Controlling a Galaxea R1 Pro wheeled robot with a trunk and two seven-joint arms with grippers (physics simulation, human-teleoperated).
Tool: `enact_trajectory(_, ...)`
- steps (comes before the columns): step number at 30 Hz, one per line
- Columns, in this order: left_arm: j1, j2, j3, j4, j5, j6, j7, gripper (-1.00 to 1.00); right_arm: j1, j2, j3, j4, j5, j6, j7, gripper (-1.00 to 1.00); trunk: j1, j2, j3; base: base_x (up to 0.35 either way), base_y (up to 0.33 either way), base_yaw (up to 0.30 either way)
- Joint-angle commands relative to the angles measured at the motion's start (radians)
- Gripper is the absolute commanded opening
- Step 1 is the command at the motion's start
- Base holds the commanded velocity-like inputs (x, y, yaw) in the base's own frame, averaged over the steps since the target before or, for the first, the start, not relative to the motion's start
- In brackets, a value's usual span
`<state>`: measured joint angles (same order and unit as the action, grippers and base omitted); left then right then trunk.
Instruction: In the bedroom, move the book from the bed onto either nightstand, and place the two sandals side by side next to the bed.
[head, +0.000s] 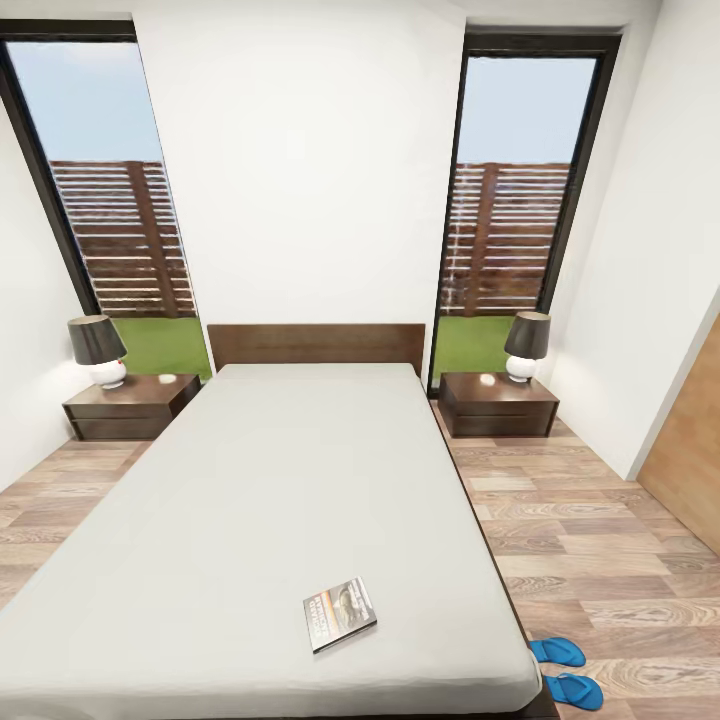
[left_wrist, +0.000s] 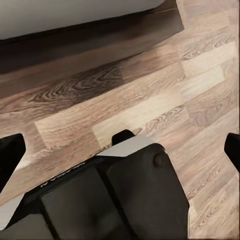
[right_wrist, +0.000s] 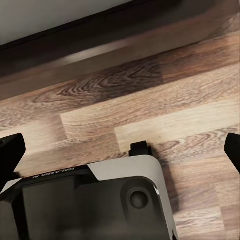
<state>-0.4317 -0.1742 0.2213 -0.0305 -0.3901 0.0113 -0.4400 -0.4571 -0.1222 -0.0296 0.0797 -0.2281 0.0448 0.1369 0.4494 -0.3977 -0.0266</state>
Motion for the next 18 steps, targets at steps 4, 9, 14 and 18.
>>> enact_trajectory(4, -0.007, 0.0, 0.007, -0.018, -0.013, 0.029, -0.048, 1.0, -0.002, 0.0, -0.003, 0.003, -0.007, 0.001, 0.004, 1.0, 0.001, -0.002, -0.002, 0.0, 0.0, 0.0)
enact_trajectory(9, -0.016, 0.0, 0.004, -0.169, -0.013, 0.164, -0.22, 1.0, -0.002, 0.0, -0.003, 0.003, -0.006, 0.001, 0.003, 1.0, 0.001, -0.002, -0.002, 0.0, 0.0, 0.0)
enact_trajectory(14, -0.017, 0.0, 0.001, -0.337, -0.012, 0.306, -0.453, 1.0, -0.002, 0.0, -0.003, 0.003, -0.006, 0.001, 0.003, 1.0, 0.001, -0.002, -0.002, 0.0, 0.0, 0.0)
enact_trajectory(18, -0.018, 0.0, -0.001, -0.456, -0.012, 0.407, -0.646, 1.0, -0.002, 0.0, -0.003, 0.003, -0.005, 0.001, 0.003, 1.0, 0.001, -0.002, -0.002, 0.0, 0.0, 0.0)
